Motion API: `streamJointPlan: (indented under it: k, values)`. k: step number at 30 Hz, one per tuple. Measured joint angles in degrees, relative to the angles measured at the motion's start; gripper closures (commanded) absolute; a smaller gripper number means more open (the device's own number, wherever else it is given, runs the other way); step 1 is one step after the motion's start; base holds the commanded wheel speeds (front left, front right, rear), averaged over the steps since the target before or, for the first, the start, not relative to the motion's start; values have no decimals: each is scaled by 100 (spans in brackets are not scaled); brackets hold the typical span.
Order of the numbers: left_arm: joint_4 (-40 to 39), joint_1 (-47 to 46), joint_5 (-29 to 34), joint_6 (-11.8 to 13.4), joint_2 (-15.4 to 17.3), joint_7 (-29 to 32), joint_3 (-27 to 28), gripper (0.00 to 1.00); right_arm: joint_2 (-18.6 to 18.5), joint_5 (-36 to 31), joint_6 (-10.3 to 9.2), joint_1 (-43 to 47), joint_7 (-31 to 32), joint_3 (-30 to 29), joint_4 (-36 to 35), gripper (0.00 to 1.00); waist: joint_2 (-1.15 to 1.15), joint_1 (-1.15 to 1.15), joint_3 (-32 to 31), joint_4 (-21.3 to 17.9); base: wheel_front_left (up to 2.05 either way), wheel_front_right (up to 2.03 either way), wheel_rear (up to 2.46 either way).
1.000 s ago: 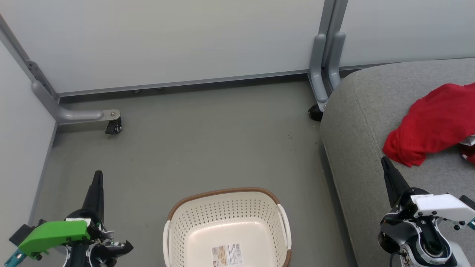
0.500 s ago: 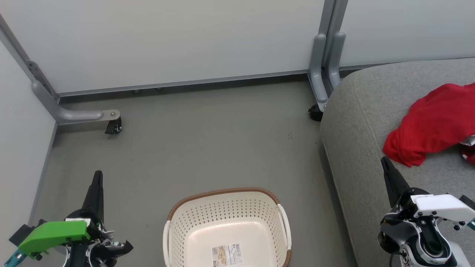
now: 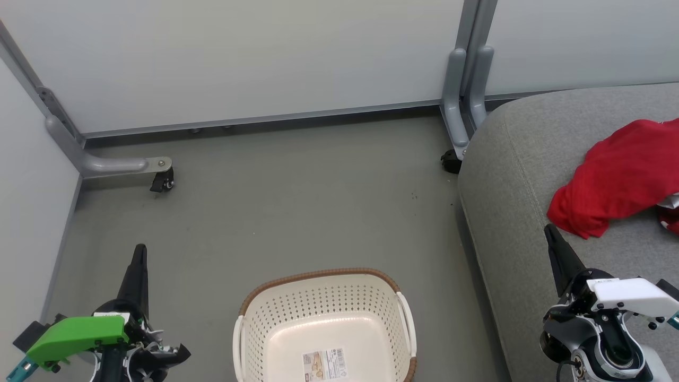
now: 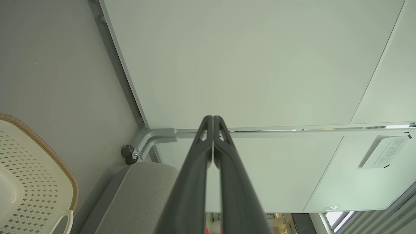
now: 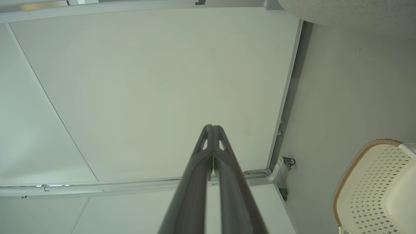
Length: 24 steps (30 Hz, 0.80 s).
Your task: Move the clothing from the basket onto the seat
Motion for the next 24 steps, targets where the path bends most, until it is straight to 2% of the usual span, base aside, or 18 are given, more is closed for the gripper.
streamJointPlan:
  k: [24]
  values:
    - [2, -8, 31, 0, -37, 38, 27, 100, 21, -18, 0, -2, 24, -33, 2, 100, 0, 0, 0, 0, 0, 0, 0]
